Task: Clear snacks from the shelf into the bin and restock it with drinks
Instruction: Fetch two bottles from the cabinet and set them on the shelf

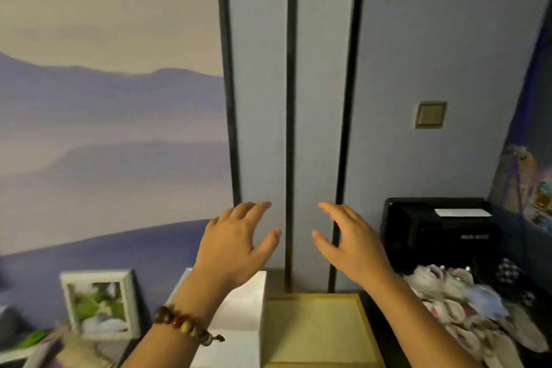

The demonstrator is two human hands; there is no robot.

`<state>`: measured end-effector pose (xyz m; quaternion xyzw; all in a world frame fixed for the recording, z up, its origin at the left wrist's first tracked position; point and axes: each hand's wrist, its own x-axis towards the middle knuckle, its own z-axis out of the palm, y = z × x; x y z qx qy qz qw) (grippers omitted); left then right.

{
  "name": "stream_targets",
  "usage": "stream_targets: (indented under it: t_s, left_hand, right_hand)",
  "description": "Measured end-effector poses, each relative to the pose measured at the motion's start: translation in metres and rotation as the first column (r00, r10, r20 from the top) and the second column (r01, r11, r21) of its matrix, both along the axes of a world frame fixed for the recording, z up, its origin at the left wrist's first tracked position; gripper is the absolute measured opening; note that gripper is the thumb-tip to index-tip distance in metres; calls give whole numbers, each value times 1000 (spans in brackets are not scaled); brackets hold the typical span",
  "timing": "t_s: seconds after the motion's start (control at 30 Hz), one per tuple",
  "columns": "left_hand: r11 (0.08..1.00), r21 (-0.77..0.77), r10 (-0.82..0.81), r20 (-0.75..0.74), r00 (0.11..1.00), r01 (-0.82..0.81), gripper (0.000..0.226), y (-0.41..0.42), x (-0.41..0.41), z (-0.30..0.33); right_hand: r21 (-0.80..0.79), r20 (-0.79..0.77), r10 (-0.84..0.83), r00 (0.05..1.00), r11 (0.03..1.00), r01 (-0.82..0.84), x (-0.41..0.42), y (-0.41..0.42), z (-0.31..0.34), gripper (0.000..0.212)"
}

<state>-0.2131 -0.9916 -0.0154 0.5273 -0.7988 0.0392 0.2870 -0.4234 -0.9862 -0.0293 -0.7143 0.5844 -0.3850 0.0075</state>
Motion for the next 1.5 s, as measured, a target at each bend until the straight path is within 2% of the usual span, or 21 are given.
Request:
stream_targets:
  t_s: [0.37,0.6,0.73,0.93,1.13,1.33,1.5]
  left_hand:
    - [948,-8,319,-4,948,-320,71,33,170,4]
    - [851,67,524,-36,851,-521,70,46,252,-25]
    - [762,109,644,-24,764,-639,68,41,297,-45]
    - [601,178,793,-18,609,-779,59,29,360,-75]
    - [403,301,910,-33,412,-864,60,45,406,-125]
    - [259,413,963,-39,268,-873,74,71,456,-186]
    - [175,497,983,-39,180,-850,60,88,510,-240]
  right_hand:
    - [30,-11,324,946,946,-323,170,-37,-5,53]
    - [106,54,531,846,839,-533,262,-73,-31,51]
    - [171,59,654,754,737,-654,326,-103,-56,61]
    - [236,-40,789,613,604,-761,417,-147,-89,51]
    - [372,-9,888,459,429,-823,496,-160,-135,50]
    - [487,-24,928,372,336,-806,555,-154,-198,51]
    - [576,-30,927,375,322,-751,601,-150,-247,52]
